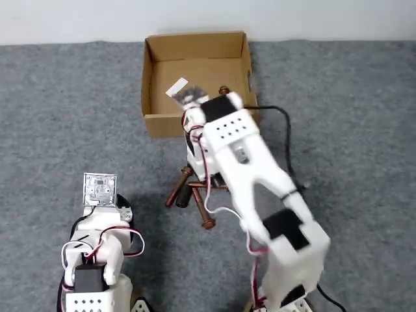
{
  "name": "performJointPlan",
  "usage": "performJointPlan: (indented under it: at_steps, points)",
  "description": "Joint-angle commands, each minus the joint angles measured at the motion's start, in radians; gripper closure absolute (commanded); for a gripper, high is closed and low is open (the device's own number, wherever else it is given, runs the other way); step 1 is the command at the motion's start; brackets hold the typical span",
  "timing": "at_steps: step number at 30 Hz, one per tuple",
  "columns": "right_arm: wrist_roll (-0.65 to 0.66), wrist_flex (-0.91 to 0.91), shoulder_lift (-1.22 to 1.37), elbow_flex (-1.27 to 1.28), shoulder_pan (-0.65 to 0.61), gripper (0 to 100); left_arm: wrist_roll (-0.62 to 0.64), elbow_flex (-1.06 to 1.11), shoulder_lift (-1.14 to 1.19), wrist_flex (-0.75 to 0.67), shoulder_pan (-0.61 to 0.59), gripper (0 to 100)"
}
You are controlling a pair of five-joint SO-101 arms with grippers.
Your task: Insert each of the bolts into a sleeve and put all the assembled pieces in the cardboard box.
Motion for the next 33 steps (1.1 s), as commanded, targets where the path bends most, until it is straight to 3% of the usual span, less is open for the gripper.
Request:
performJointPlan:
  at_steps: [1, 6, 10, 15, 21, 25, 33]
  points:
    - [0.002, 0.044, -0.211, 0.071, 0.025, 99.0, 0.009, -0.022, -0.011, 0.005, -0.014, 99]
    - [0.000, 0.045, -0.449, 0.319, 0.084, 99.0, 0.011, -0.125, -0.009, 0.017, -0.006, 99]
    - [-0.011, 0.044, -0.645, 0.470, 0.173, 99.0, -0.012, -0.188, -0.009, 0.107, 0.026, 99]
    - [-0.117, 0.031, -0.820, 0.555, 0.288, 99.0, -0.012, -0.234, -0.008, 0.130, 0.054, 99]
    - [-0.176, 0.027, -0.951, 0.644, 0.334, 99.0, -0.017, -0.252, 0.031, 0.157, 0.103, 100]
    - [-0.232, 0.007, -1.032, 0.712, 0.334, 99.0, -0.015, -0.363, 0.222, 0.137, 0.138, 100]
    - [-0.249, -0.074, -1.219, 0.872, 0.334, 99.0, -0.011, -0.725, 0.833, 0.121, 0.230, 100]
